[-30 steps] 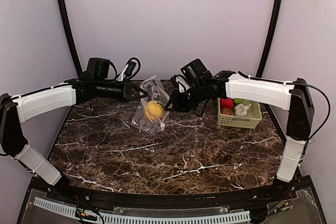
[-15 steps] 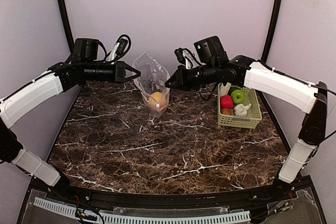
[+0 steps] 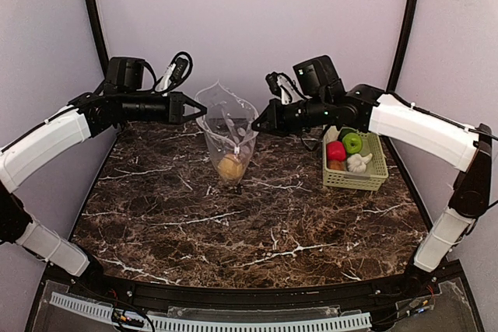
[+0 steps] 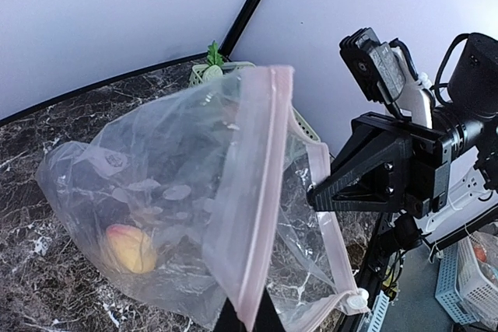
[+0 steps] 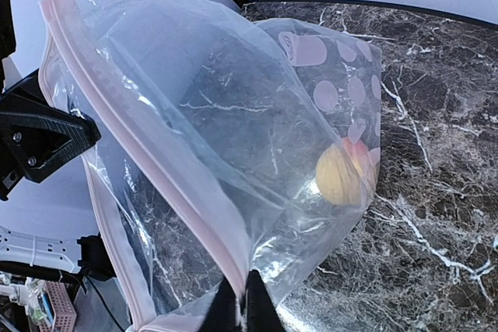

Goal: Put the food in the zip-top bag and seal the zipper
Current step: Adjust the zipper food storage bag at the center of the board, then pick up the fake fruit from the bin.

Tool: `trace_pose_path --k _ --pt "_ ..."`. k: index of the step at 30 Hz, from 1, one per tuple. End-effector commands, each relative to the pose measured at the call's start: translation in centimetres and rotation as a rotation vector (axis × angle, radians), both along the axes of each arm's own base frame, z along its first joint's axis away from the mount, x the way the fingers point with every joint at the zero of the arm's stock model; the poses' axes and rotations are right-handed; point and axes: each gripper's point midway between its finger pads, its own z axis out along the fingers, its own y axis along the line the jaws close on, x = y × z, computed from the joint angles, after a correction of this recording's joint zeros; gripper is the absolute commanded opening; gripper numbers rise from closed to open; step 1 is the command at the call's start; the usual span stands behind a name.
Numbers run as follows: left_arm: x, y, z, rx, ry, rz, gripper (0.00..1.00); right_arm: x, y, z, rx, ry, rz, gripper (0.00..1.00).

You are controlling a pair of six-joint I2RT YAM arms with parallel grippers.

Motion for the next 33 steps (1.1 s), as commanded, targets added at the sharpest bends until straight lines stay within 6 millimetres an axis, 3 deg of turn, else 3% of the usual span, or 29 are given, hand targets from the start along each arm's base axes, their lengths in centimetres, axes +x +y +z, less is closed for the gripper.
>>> trace_pose_path --k 1,6,10,13,16,25,33 --pt "-0.1 -0.3 -1.3 -0.019 0.027 -0.025 0.01 0.2 -0.6 -0.2 -0.029 -0.029 -0.022 0.22" --pt "0.1 -0.2 -3.1 0.0 0.036 -0.016 0.01 -0.2 -2.2 1.7 -0.045 -0.107 -0.039 0.69" --pt "0.0 0.2 -3.4 0.012 0.005 -0.001 0.01 -0.2 -5.6 2.9 -0.124 -0.175 -0.13 0.83" --pt "-0.1 0.4 -3.0 0.008 -0.019 0.001 0.01 0.5 -9.0 2.7 -0.223 -0.204 -0.237 0.89" --pt "-0.2 0.3 -3.1 0.002 -0.019 -0.003 0.01 1.7 -12.2 1.3 -0.312 -0.182 -0.323 0.94" --pt "0.0 0.8 -3.6 0.029 -0.033 0.019 0.01 7.2 -20.6 -4.9 -0.436 -0.044 -0.495 0.95" --pt "0.1 0.7 -3.9 0.031 -0.023 0.019 0.01 13.3 -27.8 -11.1 -0.525 0.065 -0.618 0.96"
